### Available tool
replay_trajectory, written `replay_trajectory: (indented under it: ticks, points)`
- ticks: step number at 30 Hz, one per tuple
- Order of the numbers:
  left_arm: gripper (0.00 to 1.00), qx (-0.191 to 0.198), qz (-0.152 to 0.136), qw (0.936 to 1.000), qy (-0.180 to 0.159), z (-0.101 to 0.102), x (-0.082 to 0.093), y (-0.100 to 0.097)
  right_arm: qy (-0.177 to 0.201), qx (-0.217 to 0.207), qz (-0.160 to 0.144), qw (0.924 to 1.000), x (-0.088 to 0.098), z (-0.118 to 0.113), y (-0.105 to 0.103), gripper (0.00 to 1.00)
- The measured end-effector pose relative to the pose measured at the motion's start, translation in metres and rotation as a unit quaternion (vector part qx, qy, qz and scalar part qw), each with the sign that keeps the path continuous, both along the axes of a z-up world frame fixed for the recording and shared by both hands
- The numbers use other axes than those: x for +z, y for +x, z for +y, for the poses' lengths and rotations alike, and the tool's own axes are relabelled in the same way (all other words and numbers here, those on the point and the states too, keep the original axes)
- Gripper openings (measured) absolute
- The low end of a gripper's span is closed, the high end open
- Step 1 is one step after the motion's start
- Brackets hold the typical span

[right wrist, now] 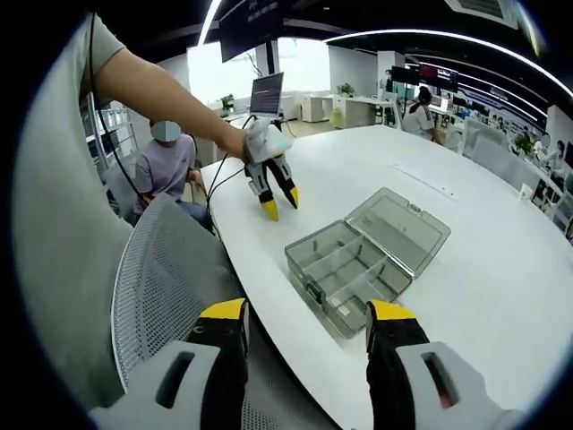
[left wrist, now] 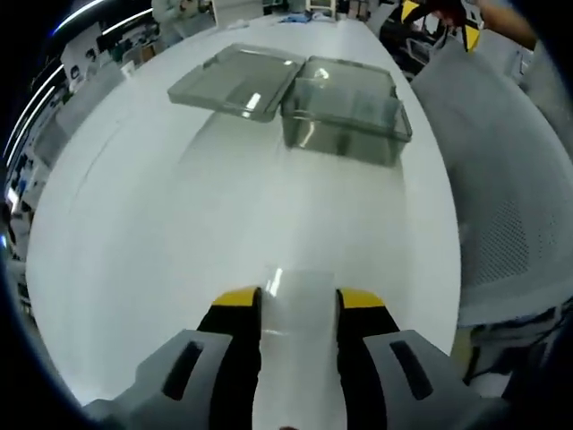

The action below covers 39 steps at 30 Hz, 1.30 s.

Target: Insert the divider into the dual guide fixture by aligning both edges with the guide slots and pushing it downward to the bottom, including one-sided entry, uneven engagement, binding, and posture correction.

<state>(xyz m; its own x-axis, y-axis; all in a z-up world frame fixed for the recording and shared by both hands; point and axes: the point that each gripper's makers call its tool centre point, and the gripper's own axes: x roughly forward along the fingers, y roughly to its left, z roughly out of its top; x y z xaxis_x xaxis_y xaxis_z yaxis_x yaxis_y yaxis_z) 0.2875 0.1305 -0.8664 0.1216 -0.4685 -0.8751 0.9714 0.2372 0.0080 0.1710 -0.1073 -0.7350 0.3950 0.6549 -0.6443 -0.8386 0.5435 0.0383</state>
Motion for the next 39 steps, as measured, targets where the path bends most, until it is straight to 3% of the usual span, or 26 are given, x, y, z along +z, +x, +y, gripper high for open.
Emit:
replay_trajectory:
  ticks: [18,23,39]
  points:
    - [0.28,0.001,0.004,0.9985,0.054,-0.005,-0.001,-0.008,0.006,0.012,0.001,0.9999,-0.002,0.0,-0.005,0.5]
    - [0.28,-0.007,0.014,0.9965,0.082,-0.002,-0.001,-0.008,0.006,0.015,0.0,0.9999,0.0,-0.002,-0.005,0.5]
    - [0.28,-0.013,0.015,0.9968,0.077,-0.015,0.014,-0.014,0.017,0.019,0.002,0.9997,0.0,0.0,-0.004,0.5]
